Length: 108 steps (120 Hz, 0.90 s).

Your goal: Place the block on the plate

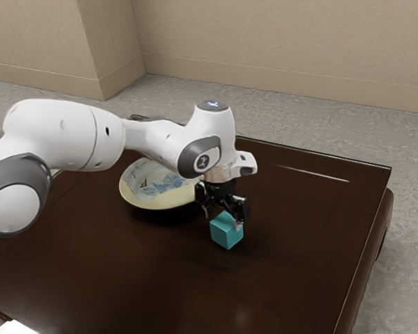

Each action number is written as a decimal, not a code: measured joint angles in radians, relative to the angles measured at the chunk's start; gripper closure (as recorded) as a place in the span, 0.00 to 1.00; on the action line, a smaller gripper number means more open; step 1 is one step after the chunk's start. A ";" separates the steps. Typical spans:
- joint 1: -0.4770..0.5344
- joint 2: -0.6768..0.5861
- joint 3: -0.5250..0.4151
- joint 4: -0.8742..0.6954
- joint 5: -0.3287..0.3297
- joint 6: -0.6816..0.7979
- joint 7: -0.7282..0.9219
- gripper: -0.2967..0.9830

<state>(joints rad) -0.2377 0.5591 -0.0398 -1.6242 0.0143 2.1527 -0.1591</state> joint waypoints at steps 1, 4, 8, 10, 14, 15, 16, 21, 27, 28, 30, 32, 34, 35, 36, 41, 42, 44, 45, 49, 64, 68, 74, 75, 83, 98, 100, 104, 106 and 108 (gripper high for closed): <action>0.000 0.001 0.000 0.000 -0.001 0.001 -0.001 0.23; 0.000 0.005 -0.001 0.000 -0.003 0.002 -0.002 0.23; 0.000 0.014 -0.001 0.000 -0.005 0.004 -0.004 0.23; 0.000 0.019 0.000 0.000 -0.005 0.004 -0.005 0.23; 0.000 0.026 0.000 0.001 -0.004 0.006 -0.006 0.23; 0.000 0.027 0.000 0.001 -0.004 0.006 -0.007 0.23; 0.000 0.029 0.000 0.001 -0.003 0.006 -0.007 0.23; 0.000 0.037 0.000 0.002 -0.003 0.008 -0.009 0.23; 0.001 0.044 0.000 0.005 -0.001 0.011 -0.010 0.23; 0.001 0.045 0.000 0.006 -0.001 0.011 -0.011 0.23; 0.001 0.048 0.000 0.007 -0.001 0.013 -0.011 0.23; 0.001 0.051 0.000 0.008 -0.001 0.015 -0.011 0.23; 0.001 0.053 0.000 0.008 0.000 0.017 -0.012 0.23; 0.001 0.053 0.000 0.008 0.000 0.018 -0.012 0.23; 0.001 0.054 0.000 0.009 0.000 0.019 -0.012 0.23; 0.001 0.061 0.000 0.012 0.001 0.027 -0.013 0.23; 0.001 0.063 0.000 0.012 0.001 0.029 -0.013 0.23; 0.001 0.066 0.000 0.014 0.001 0.032 -0.013 0.23; 0.001 0.068 0.000 0.014 0.001 0.034 -0.013 0.23; 0.001 0.072 0.000 0.017 0.001 0.039 -0.013 0.23; 0.001 0.077 0.000 0.024 0.002 0.054 -0.014 0.25; 0.001 0.077 0.000 0.025 0.002 0.057 -0.014 0.28; 0.001 0.075 0.000 0.025 0.003 0.060 -0.014 0.32; 0.001 0.075 0.001 0.025 0.003 0.060 -0.014 0.33; 0.001 0.073 0.002 0.023 0.003 0.062 -0.014 0.38; 0.000 0.072 0.003 0.021 0.006 0.064 -0.016 0.42; 0.000 0.072 0.003 0.021 0.006 0.064 -0.017 0.43; 0.000 0.067 0.003 0.021 0.006 0.063 -0.017 0.44; 0.000 0.062 0.003 0.020 0.007 0.063 -0.018 0.45; 0.000 0.055 0.003 0.019 0.007 0.062 -0.018 0.45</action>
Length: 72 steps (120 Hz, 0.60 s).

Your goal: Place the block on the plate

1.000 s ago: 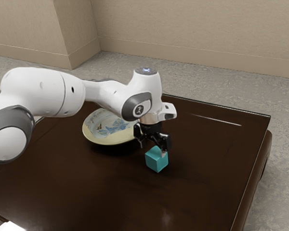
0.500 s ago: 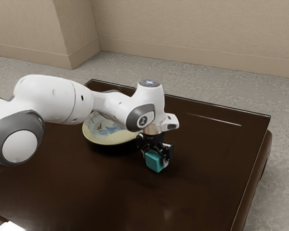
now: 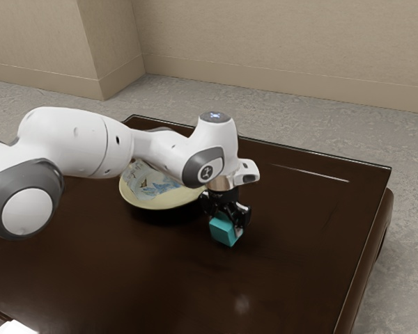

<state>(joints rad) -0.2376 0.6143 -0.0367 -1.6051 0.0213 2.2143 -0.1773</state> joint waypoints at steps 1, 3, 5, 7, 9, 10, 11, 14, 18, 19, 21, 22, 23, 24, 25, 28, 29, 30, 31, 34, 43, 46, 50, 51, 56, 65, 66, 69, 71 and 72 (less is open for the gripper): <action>0.000 -0.003 0.000 0.000 0.000 -0.001 0.000 0.46; 0.000 -0.013 0.001 -0.002 0.001 -0.002 -0.001 0.46; 0.000 -0.023 0.001 -0.003 0.004 -0.004 -0.001 0.46; 0.000 -0.036 0.002 -0.004 0.008 -0.007 -0.002 0.47; 0.000 -0.049 0.003 -0.004 0.012 -0.011 -0.003 0.47; 0.000 -0.056 0.003 -0.005 0.015 -0.013 -0.003 0.47; 0.000 -0.062 0.004 -0.005 0.018 -0.015 -0.003 0.47; 0.002 -0.083 0.005 -0.005 0.029 -0.022 -0.004 0.48; 0.012 -0.114 0.006 -0.006 0.045 -0.036 -0.006 0.49; 0.017 -0.121 0.006 -0.006 0.050 -0.039 -0.006 0.49; 0.030 -0.135 0.006 -0.006 0.060 -0.046 -0.006 0.49; 0.039 -0.143 0.006 -0.006 0.067 -0.049 -0.007 0.49; 0.049 -0.149 0.007 -0.006 0.074 -0.052 -0.007 0.49; 0.059 -0.156 0.006 -0.005 0.080 -0.055 -0.007 0.49; 0.069 -0.162 0.006 -0.005 0.086 -0.058 -0.007 0.49; 0.104 -0.179 0.005 -0.005 0.102 -0.066 -0.007 0.50; 0.115 -0.183 0.005 -0.005 0.107 -0.068 -0.006 0.49; 0.126 -0.187 0.005 -0.005 0.111 -0.070 -0.006 0.49; 0.137 -0.191 0.005 -0.005 0.116 -0.072 -0.005 0.49; 0.169 -0.198 0.004 -0.005 0.126 -0.078 -0.002 0.49; 0.265 -0.172 -0.006 0.020 0.147 -0.088 0.014 0.49; 0.291 -0.145 -0.016 0.048 0.151 -0.090 0.020 0.49; 0.315 -0.110 -0.023 0.088 0.156 -0.093 0.029 0.49; 0.321 -0.101 -0.025 0.098 0.157 -0.094 0.031 0.49; 0.345 -0.043 -0.029 0.167 0.161 -0.096 0.043 0.49; 0.371 0.032 -0.031 0.243 0.162 -0.098 0.064 0.47; 0.372 0.036 -0.032 0.246 0.161 -0.098 0.067 0.46; 0.375 0.043 -0.032 0.254 0.157 -0.098 0.073 0.44; 0.376 0.047 -0.032 0.256 0.155 -0.099 0.078 0.42; 0.376 0.048 -0.032 0.257 0.154 -0.099 0.080 0.41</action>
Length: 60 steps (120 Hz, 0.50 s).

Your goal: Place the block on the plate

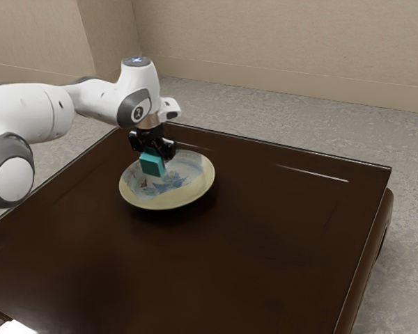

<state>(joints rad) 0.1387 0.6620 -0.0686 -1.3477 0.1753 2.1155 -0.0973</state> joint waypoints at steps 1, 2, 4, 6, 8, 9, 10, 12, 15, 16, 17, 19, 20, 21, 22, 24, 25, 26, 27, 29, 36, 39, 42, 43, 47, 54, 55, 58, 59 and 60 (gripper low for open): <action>0.000 0.001 0.000 0.001 -0.001 0.000 0.002 0.41; 0.001 0.001 0.000 0.002 -0.002 0.000 0.004 0.40; 0.001 0.002 0.000 0.002 -0.003 0.000 0.008 0.39; 0.001 0.003 0.000 0.003 -0.005 -0.001 0.013 0.38; 0.002 0.003 0.000 0.003 -0.006 -0.001 0.017 0.36; 0.002 0.003 0.000 0.003 -0.007 -0.001 0.019 0.36; 0.002 0.002 0.000 0.003 -0.008 -0.001 0.020 0.35; 0.002 0.000 0.000 0.002 -0.009 -0.001 0.024 0.35; 0.002 -0.007 0.000 0.001 -0.010 -0.002 0.029 0.33; 0.002 -0.011 0.000 0.000 -0.011 -0.002 0.031 0.33; 0.002 -0.015 0.000 -0.001 -0.012 -0.002 0.033 0.33; 0.001 -0.025 0.000 -0.008 -0.018 -0.002 0.036 0.32; 0.001 -0.030 0.001 -0.012 -0.024 -0.002 0.037 0.31; 0.000 -0.034 0.001 -0.016 -0.029 -0.002 0.039 0.31; 0.000 -0.038 0.001 -0.021 -0.036 -0.002 0.040 0.31; -0.001 -0.051 0.001 -0.034 -0.052 -0.003 0.043 0.30; -0.001 -0.058 0.002 -0.041 -0.060 -0.003 0.045 0.30; -0.003 -0.071 0.002 -0.051 -0.070 -0.004 0.045 0.30; -0.005 -0.081 0.002 -0.060 -0.079 -0.004 0.046 0.29; -0.010 -0.105 0.003 -0.079 -0.096 -0.006 0.047 0.29; -0.040 -0.212 0.016 -0.159 -0.139 -0.016 0.045 0.28; -0.050 -0.259 0.020 -0.188 -0.150 -0.028 0.043 0.27; -0.056 -0.314 0.024 -0.228 -0.156 -0.040 0.041 0.27; -0.058 -0.331 0.024 -0.243 -0.158 -0.043 0.041 0.27; -0.067 -0.402 0.026 -0.301 -0.162 -0.056 0.039 0.26; -0.077 -0.498 0.028 -0.385 -0.163 -0.074 0.035 0.25; -0.078 -0.510 0.028 -0.395 -0.163 -0.077 0.035 0.25; -0.080 -0.540 0.028 -0.423 -0.162 -0.083 0.034 0.25; -0.081 -0.548 0.028 -0.430 -0.161 -0.084 0.033 0.25; -0.081 -0.556 0.028 -0.437 -0.161 -0.086 0.033 0.25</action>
<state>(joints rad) 0.0575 0.1064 -0.0403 -1.7849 0.0142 2.0292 -0.0644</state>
